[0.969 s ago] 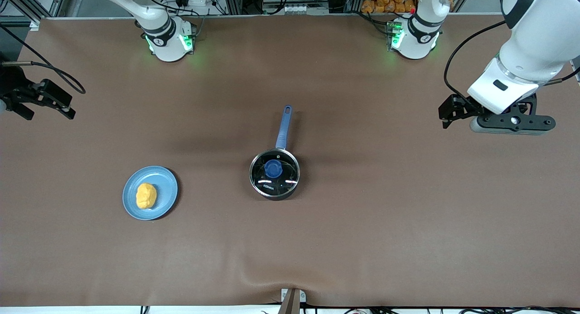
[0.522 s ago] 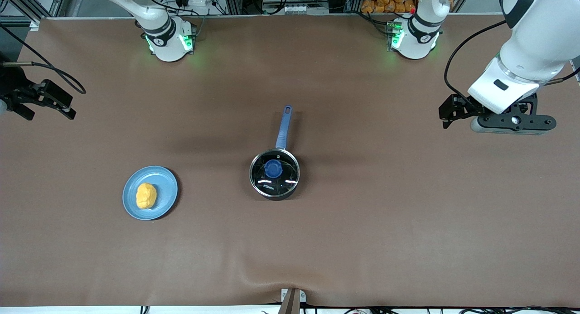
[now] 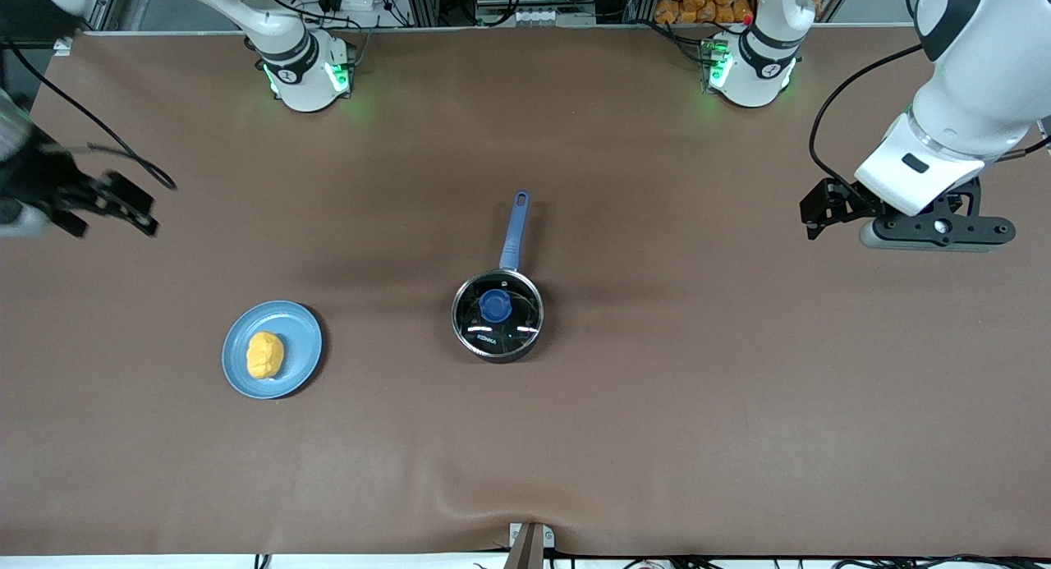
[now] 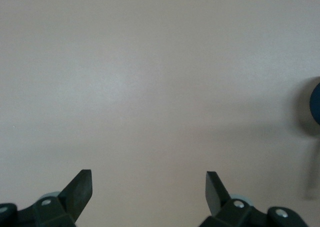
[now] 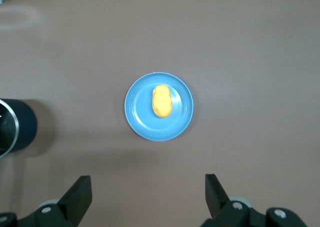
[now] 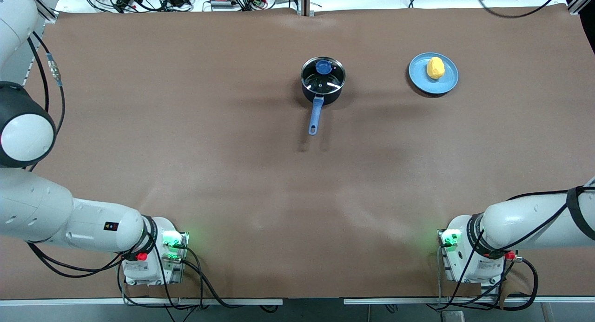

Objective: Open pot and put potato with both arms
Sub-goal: 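Reach the right gripper down to the yellow potato on the plate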

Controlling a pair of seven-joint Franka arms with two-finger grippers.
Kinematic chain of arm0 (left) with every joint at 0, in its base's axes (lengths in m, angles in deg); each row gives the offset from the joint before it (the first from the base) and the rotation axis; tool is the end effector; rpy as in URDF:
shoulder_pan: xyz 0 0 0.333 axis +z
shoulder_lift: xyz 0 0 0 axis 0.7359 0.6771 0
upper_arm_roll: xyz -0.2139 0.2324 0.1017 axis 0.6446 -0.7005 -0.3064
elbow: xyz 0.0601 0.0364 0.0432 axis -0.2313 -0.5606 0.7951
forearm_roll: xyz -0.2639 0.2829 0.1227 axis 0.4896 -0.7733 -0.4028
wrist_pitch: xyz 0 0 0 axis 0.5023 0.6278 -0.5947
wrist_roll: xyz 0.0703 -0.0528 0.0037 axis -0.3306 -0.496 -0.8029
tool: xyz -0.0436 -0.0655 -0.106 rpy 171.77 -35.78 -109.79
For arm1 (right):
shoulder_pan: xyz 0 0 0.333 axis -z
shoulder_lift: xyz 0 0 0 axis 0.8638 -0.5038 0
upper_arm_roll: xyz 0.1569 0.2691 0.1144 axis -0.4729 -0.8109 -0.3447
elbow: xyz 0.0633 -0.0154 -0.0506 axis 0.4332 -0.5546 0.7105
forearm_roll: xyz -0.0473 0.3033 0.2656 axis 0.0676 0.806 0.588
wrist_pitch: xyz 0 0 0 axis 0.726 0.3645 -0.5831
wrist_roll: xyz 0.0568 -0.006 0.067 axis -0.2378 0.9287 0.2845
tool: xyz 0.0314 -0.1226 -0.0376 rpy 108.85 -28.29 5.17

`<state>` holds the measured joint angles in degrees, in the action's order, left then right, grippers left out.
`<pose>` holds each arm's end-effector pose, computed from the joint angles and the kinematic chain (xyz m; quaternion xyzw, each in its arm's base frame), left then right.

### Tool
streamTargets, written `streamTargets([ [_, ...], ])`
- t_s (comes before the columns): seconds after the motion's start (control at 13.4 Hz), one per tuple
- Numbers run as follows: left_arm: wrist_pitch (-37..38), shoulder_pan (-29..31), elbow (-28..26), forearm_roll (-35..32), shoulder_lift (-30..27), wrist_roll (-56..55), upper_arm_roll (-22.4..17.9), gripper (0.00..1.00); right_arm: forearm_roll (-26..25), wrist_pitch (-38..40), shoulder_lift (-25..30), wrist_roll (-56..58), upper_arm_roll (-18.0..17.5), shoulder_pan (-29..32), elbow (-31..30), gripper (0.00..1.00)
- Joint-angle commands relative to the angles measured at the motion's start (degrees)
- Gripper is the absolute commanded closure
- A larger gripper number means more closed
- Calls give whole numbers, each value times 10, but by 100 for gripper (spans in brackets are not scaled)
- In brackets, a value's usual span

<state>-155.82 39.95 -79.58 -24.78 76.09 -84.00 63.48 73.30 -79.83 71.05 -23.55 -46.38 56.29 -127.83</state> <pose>0.5894 -0.1372 0.5826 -0.9974 0.0487 -0.0429 0.0311 0.5832 0.0080 0.5626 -0.9984 0.0016 -0.0560 0.0086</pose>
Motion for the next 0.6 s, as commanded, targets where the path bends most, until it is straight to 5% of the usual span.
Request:
streamTargets([
  [0.0, 2, -2, 18, -12, 14, 0, -2, 0, 6, -49, -58, -6, -4, -4, -21, 0],
  [0.52, 2, 3, 27, -12, 22, 1, -1, 0, 7, -188, -190, 1, -4, -2, -41, 0],
])
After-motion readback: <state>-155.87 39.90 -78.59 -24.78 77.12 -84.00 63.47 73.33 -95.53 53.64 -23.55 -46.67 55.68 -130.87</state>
